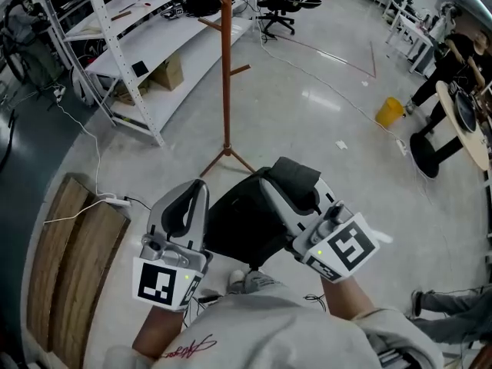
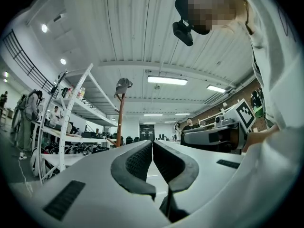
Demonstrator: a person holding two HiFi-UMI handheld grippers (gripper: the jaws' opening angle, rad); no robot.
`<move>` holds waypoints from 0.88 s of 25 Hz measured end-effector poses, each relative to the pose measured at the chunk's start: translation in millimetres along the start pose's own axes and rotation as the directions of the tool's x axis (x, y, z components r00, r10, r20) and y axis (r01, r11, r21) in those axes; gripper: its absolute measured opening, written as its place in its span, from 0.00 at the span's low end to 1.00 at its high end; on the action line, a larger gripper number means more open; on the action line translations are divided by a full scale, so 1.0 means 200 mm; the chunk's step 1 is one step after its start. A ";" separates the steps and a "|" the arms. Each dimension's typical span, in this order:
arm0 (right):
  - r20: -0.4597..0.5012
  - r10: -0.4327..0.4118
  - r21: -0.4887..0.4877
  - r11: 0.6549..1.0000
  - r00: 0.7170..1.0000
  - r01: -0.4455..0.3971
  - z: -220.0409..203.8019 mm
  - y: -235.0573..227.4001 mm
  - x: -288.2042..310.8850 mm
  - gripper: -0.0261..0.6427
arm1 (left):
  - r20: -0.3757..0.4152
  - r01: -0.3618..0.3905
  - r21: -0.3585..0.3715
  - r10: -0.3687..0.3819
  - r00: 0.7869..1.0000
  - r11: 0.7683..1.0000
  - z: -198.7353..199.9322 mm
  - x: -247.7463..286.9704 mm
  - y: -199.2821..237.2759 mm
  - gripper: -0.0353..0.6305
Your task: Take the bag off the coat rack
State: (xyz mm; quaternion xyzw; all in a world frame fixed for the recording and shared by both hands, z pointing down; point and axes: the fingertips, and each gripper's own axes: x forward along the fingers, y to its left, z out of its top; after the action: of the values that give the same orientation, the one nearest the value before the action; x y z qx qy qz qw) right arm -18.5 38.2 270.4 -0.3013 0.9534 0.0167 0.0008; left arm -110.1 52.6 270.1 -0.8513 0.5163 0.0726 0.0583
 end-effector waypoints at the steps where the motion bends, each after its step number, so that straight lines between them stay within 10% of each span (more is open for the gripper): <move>1: -0.006 0.005 -0.004 1.000 1.000 -0.005 0.00 0.02 -0.01 0.09 | 0.001 -0.001 -0.001 0.001 1.000 1.000 0.00 -0.01 -0.01 0.08; 22: 0.000 0.033 -0.122 0.992 0.999 -0.033 0.07 0.07 -0.19 0.09 | 0.009 -0.028 -0.013 0.028 1.000 1.000 0.08 -0.02 -0.25 0.08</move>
State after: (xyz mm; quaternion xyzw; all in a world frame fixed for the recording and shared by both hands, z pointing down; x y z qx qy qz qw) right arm 5.1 72.7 256.4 -0.2850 0.9554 0.0754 -0.0168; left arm -68.1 81.7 256.2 -0.8440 0.5275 0.0805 0.0540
